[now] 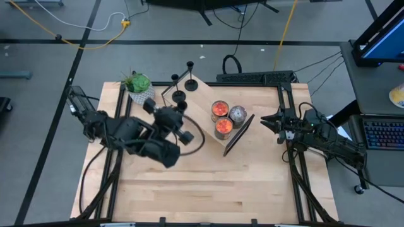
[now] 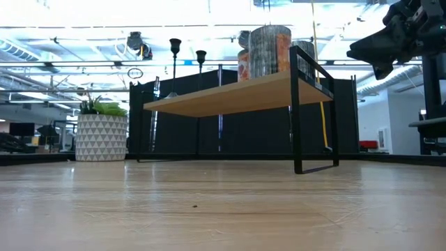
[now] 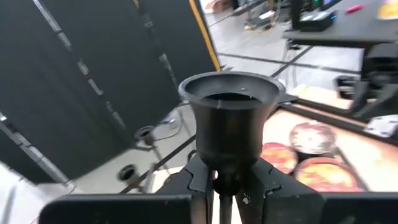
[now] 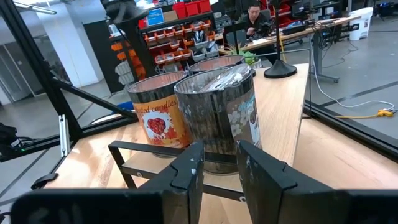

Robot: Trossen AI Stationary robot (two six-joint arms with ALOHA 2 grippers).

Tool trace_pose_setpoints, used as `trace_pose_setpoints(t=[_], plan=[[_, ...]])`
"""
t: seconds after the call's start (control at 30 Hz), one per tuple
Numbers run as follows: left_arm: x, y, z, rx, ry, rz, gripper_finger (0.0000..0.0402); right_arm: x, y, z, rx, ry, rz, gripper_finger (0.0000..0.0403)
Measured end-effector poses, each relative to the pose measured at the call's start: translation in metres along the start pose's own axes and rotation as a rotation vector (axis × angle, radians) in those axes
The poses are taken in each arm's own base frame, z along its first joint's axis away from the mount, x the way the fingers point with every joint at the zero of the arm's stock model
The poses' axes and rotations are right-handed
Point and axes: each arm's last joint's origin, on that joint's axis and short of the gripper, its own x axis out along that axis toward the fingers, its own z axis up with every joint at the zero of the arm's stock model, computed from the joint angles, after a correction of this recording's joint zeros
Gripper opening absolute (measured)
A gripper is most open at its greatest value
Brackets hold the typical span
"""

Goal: Pick & Place candle stick holders
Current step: Put the black candle holder on the shelf

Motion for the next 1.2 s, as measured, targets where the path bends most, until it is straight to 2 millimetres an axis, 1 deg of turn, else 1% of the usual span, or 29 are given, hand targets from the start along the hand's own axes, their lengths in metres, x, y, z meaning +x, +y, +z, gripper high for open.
trace_pose_setpoints(t=[0.1, 0.2, 0.4, 0.63, 0.77, 0.9, 1.07, 1.2], plan=[[0.008, 0.013, 0.001, 0.003, 0.025, 0.036, 0.0051, 0.000, 0.000, 0.000, 0.000, 0.000, -0.001, 0.0091], [0.016, 0.022, 0.003, -0.009, 0.048, 0.061, 0.0046, 0.000, 0.000, 0.000, 0.000, 0.000, -0.002, 0.0091], [0.037, 0.031, 0.005, -0.015, 0.095, 0.100, 0.0034, 0.000, 0.000, 0.000, -0.034, -0.001, -0.004, 0.0091], [0.060, 0.040, 0.006, -0.040, 0.165, 0.123, 0.0046, 0.000, 0.000, 0.000, -0.045, -0.001, -0.004, 0.0091], [0.069, 0.039, 0.004, -0.057, 0.181, 0.129, 0.0039, 0.000, 0.000, 0.000, -0.047, -0.001, -0.004, 0.0091], [0.083, 0.029, -0.004, -0.051, 0.206, 0.123, 0.0035, 0.000, 0.000, 0.000, -0.067, 0.000, -0.004, 0.0091], [0.104, 0.018, -0.019, -0.045, 0.239, 0.131, 0.0049, 0.000, 0.000, 0.000, -0.088, 0.000, -0.004, 0.0091], [0.124, 0.017, -0.027, -0.066, 0.254, 0.158, 0.0050, 0.000, 0.000, 0.000, -0.090, 0.000, -0.004, 0.0091]])
